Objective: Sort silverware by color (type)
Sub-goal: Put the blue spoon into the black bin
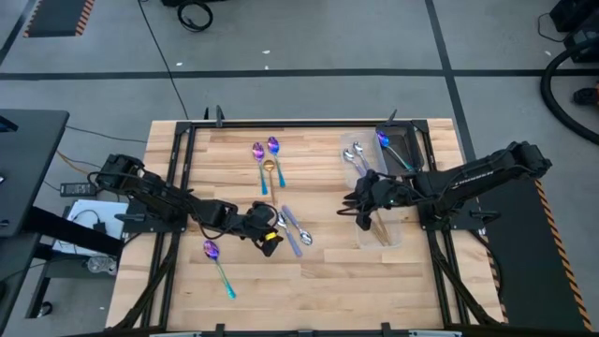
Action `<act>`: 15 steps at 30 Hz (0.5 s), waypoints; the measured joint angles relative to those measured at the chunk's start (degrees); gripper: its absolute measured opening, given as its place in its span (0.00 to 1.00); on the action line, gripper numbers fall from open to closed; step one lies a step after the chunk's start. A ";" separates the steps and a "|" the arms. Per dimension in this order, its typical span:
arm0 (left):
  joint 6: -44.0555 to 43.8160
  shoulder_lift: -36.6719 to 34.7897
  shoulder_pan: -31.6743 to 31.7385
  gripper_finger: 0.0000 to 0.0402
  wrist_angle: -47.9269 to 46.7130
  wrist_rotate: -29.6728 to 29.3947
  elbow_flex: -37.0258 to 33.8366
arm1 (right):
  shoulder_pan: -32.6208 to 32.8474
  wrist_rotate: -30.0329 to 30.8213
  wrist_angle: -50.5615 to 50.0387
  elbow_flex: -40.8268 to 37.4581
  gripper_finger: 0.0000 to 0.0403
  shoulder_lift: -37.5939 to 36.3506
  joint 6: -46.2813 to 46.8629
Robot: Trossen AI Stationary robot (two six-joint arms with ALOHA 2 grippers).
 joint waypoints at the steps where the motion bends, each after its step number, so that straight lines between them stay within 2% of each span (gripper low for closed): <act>1: -0.04 0.00 0.00 0.48 0.00 -0.02 0.00 | 0.00 0.00 1.11 -0.34 0.22 0.00 -0.02; 4: 0.77 0.00 0.05 0.48 0.00 -1.52 0.00 | 0.00 0.10 4.84 -1.51 0.22 0.00 -0.92; 10: 6.99 0.00 0.25 0.48 0.04 -12.56 0.00 | 0.00 3.28 20.11 -5.15 0.22 0.00 -5.71; 15: 7.77 0.00 1.36 0.48 0.70 -13.22 0.00 | 0.00 3.34 28.94 -7.53 0.22 0.00 -7.47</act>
